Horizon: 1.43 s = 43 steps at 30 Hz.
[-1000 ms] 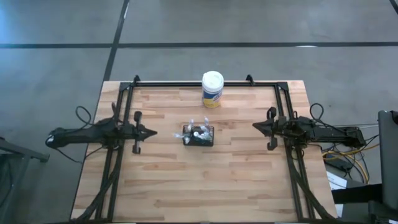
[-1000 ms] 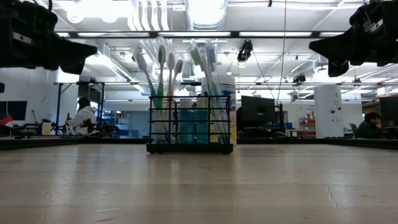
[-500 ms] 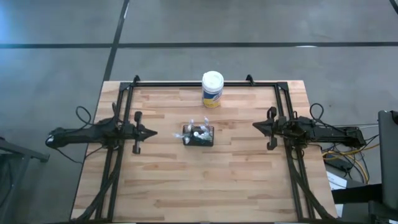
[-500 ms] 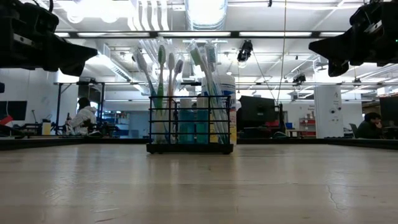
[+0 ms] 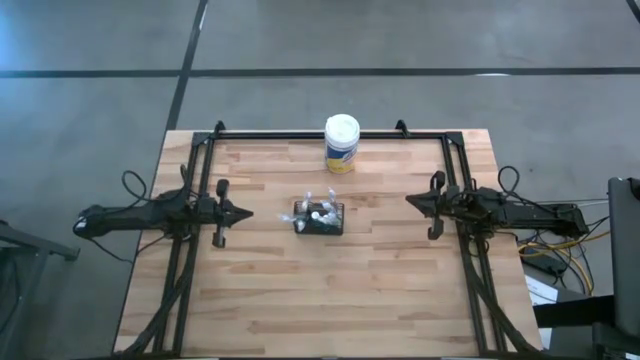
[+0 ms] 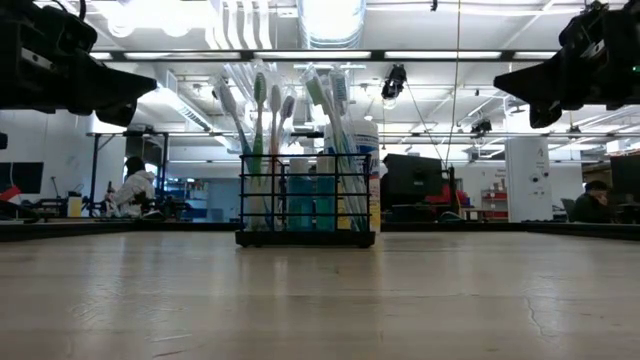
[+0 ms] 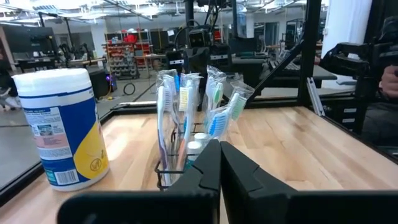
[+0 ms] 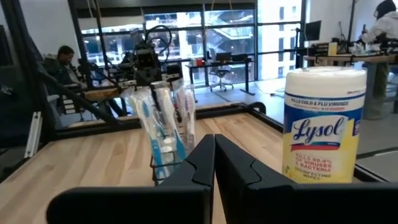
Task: Pick & Place toothbrushing station
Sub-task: Return to Home Position
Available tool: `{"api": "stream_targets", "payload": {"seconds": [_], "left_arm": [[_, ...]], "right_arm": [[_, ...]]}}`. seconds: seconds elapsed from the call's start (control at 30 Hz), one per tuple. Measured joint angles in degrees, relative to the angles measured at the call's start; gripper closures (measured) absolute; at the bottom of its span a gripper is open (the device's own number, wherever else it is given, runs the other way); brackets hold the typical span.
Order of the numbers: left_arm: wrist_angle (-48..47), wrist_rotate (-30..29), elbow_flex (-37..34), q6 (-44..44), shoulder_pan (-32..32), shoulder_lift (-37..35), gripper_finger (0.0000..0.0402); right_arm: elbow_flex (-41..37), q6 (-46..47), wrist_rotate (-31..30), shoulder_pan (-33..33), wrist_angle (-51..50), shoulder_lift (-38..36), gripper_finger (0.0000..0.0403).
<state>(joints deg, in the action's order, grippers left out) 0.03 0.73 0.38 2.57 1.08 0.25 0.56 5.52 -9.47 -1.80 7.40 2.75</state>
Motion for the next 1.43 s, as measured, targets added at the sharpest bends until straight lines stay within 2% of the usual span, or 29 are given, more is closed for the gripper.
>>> {"api": "stream_targets", "payload": {"seconds": [0.3,0.83,1.0,1.43], "left_arm": [[0.0,0.7,0.0,-0.7,0.0,0.0,0.0399],[0.0,0.9,0.0,-2.9,0.0,0.0,0.0397],[0.0,0.4,0.0,-1.2,0.0,0.0,0.0397],[1.2,-0.3,0.0,-2.7,0.0,0.0,0.0396]], "right_arm": [[0.0,2.0,-1.7,0.0,-4.3,0.1,0.0394],[0.0,3.4,-1.7,0.0,-4.1,0.0,0.0394],[0.0,2.6,-1.7,0.0,-4.1,0.0,0.0394],[0.0,3.5,-3.8,0.0,-4.9,1.6,0.0394]]}}
